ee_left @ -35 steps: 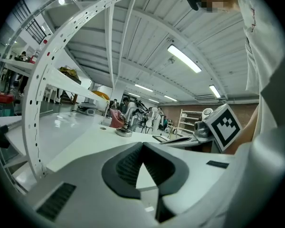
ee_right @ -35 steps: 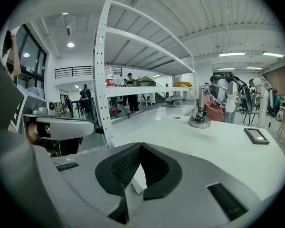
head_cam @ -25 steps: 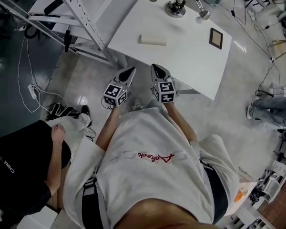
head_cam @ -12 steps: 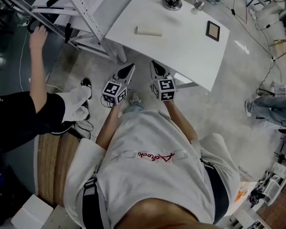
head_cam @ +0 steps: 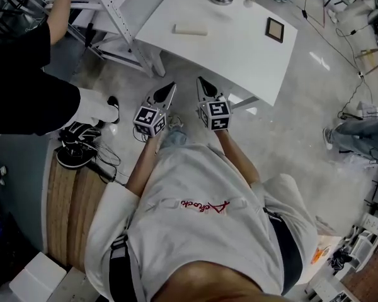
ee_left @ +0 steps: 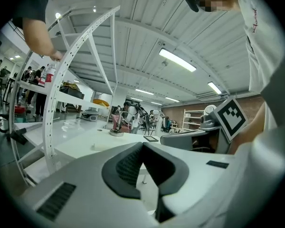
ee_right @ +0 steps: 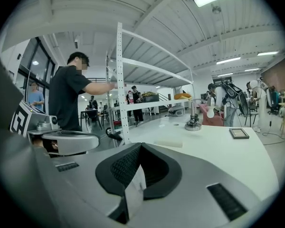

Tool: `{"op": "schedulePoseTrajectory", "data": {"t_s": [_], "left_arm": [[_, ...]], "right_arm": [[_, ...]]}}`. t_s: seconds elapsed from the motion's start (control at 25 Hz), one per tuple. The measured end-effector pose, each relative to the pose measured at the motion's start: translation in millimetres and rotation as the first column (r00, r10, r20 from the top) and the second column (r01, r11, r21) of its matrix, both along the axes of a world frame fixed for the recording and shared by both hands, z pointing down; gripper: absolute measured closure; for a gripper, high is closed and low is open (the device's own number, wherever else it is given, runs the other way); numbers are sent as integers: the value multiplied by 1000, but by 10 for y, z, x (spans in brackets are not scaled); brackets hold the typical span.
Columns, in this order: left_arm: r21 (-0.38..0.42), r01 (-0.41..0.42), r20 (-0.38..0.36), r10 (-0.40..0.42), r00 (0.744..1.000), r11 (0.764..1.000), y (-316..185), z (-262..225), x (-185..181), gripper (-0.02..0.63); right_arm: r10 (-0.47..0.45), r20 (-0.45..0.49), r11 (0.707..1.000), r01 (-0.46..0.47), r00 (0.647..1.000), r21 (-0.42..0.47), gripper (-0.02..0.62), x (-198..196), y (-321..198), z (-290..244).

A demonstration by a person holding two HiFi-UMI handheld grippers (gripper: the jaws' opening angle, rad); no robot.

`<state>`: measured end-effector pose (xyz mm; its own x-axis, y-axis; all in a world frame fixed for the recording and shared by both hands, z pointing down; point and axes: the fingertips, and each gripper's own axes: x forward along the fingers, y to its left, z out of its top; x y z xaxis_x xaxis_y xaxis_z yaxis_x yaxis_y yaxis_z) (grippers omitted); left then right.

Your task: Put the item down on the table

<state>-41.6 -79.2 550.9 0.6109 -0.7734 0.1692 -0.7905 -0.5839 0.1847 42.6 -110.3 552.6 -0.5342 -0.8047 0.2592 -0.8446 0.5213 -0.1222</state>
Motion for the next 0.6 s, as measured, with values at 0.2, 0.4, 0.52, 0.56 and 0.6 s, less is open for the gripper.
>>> {"op": "schedulePoseTrajectory", "data": {"t_s": [0.2,0.4,0.52,0.56,0.6], "left_arm": [[18,12,-10,-11,1000,1000,204,-62,62,588],[26,12,-11,-12,1000,1000,402,-61,148,588],[27,13,-10,-13,1000,1000,511,-65,181,588],[26,13,-6,-13,1000,1000,546,-64,186,589],[24,14,-4,-14,1000,1000,579,-58,187,588]], "right_arm": [[-6,8,1000,5,1000,19,598,65,213,-50],[-8,9,1000,7,1000,26,598,125,414,-42],[-10,10,1000,10,1000,30,598,148,517,-52],[-11,9,999,10,1000,31,598,153,550,-54],[-10,8,999,10,1000,32,598,158,580,-54]]}}
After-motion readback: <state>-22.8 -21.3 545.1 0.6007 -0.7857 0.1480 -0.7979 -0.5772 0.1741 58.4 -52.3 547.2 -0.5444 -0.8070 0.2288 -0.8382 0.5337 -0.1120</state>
